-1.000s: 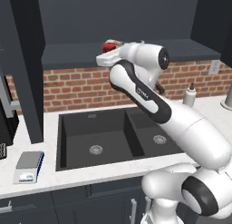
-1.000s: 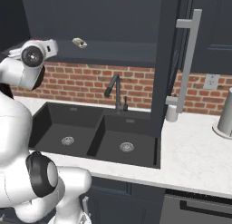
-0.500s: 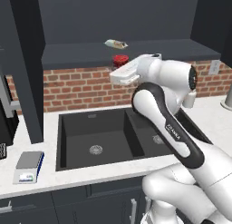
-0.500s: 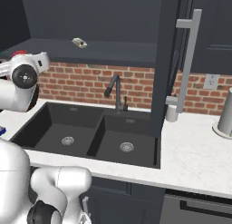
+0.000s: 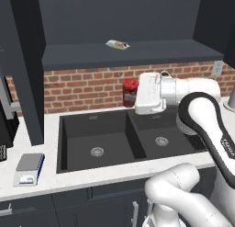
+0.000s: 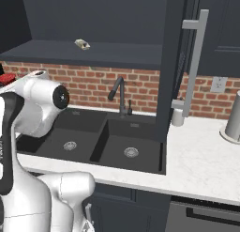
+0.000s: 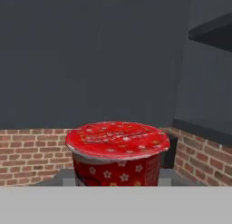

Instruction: Pick the yogurt and place it on the digital scale for weighing, and close the cabinet.

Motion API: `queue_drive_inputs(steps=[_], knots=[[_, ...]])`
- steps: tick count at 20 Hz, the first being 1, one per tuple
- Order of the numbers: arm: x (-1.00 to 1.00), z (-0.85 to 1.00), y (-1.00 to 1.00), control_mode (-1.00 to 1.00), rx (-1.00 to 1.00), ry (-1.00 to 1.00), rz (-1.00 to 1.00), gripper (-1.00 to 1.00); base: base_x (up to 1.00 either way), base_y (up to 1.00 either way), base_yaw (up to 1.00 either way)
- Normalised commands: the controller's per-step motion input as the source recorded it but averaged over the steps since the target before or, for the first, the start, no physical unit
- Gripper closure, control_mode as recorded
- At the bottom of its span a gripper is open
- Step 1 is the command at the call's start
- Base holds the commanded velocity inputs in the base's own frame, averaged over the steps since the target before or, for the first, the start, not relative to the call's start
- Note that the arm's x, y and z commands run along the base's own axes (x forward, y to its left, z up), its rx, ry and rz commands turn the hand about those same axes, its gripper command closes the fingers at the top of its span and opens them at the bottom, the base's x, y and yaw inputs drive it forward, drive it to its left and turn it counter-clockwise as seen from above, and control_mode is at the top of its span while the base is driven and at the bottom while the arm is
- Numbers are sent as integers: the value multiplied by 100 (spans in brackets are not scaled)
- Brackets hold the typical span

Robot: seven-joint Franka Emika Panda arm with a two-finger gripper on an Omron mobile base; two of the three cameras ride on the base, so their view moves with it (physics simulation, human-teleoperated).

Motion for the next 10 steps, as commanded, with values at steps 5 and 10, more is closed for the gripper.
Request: queue_drive_inputs(steps=[5, 10], knots=[[0, -70, 69, -100, 6, 2, 33, 100, 0, 0, 0], [1, -66, 61, -100, 8, 5, 34, 100, 0, 0, 0]])
